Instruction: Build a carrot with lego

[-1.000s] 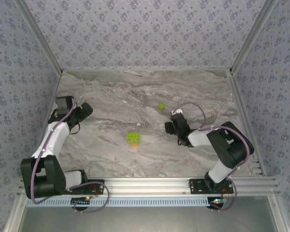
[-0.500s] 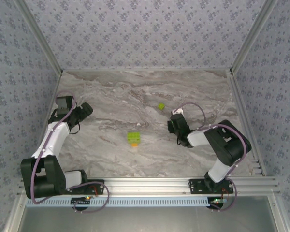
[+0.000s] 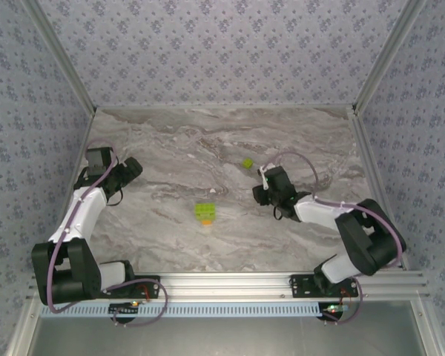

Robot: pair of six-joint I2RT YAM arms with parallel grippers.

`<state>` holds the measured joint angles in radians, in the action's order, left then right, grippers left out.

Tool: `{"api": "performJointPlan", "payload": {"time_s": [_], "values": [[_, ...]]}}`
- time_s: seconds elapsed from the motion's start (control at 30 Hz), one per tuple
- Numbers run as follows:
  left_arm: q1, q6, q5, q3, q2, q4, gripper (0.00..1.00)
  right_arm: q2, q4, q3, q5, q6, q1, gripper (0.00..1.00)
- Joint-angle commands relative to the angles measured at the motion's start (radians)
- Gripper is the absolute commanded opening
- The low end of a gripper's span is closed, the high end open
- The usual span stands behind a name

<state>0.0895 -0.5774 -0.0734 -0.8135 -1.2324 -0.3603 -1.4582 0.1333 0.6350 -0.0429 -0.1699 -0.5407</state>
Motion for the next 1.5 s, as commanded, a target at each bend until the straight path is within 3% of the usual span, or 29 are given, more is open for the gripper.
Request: {"api": "performJointPlan", "payload": {"time_s": [0.0, 0.2, 0.43, 0.83, 1.07, 1.23, 1.47], "values": [[-0.016, 0.018, -0.047, 0.013, 0.014, 0.052, 0.92, 0.072, -0.233, 0.117, 0.231, 0.141, 0.005, 0.24], [-0.117, 0.085, -0.119, 0.113, 0.095, 0.223, 0.92, 0.117, -0.408, 0.244, 0.519, 0.305, 0.013, 0.24], [-0.229, 0.171, -0.21, 0.244, 0.216, 0.369, 0.92, 0.032, -0.671, 0.467, 0.722, 0.453, 0.011, 0.23], [-0.485, 0.337, -0.202, 0.276, 0.243, 0.362, 0.97, -0.003, -0.799, 0.589, 0.73, 0.517, 0.022, 0.24], [-0.67, 0.401, -0.077, 0.372, 0.405, 0.35, 0.97, -0.027, -0.797, 0.586, 0.738, 0.519, 0.027, 0.24], [-0.737, 0.409, -0.086, 0.411, 0.502, 0.35, 0.97, -0.038, -0.792, 0.583, 0.747, 0.515, 0.024, 0.24], [-0.847, 0.486, -0.028, 0.372, 0.355, 0.358, 0.97, -0.032, -0.795, 0.578, 0.74, 0.512, 0.015, 0.24]]}}
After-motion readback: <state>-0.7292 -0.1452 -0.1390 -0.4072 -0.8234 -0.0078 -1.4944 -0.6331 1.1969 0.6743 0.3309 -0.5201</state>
